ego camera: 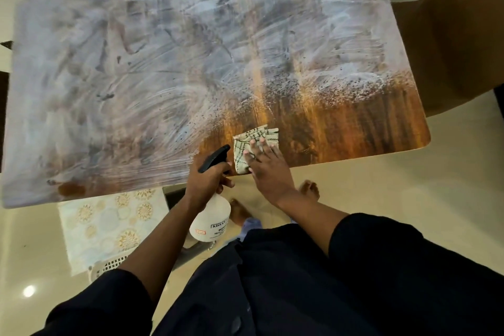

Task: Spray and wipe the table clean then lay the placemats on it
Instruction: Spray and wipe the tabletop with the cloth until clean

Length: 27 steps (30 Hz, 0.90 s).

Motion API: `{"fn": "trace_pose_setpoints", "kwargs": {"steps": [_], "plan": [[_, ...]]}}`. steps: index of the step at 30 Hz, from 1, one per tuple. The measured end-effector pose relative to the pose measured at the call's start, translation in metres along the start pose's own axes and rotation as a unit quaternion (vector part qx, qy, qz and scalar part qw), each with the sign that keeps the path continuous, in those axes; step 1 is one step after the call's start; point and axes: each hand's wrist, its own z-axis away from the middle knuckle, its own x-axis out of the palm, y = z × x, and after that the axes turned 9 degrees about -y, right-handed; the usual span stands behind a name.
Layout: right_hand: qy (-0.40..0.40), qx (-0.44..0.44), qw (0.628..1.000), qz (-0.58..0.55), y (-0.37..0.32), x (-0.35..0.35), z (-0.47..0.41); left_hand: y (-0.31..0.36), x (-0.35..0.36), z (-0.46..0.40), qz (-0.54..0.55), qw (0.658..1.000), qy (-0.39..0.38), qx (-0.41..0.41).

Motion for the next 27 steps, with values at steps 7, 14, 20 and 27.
{"fn": "trace_pose_setpoints", "kwargs": {"steps": [7,14,20,27], "plan": [[0.068,0.098,0.993,-0.013,0.038,-0.026,0.015,-0.015,-0.035,-0.003,0.019,0.999,-0.026,-0.007],[0.123,0.293,0.947,-0.050,0.102,-0.042,0.034,-0.029,-0.063,-0.005,0.046,0.999,-0.022,-0.009],[0.117,0.283,0.951,-0.039,0.043,-0.022,0.011,-0.040,-0.095,0.000,0.070,0.997,-0.005,-0.013],[0.103,0.034,0.994,-0.003,-0.090,0.030,-0.040,-0.061,-0.139,0.014,0.092,0.995,0.038,-0.018]]}}
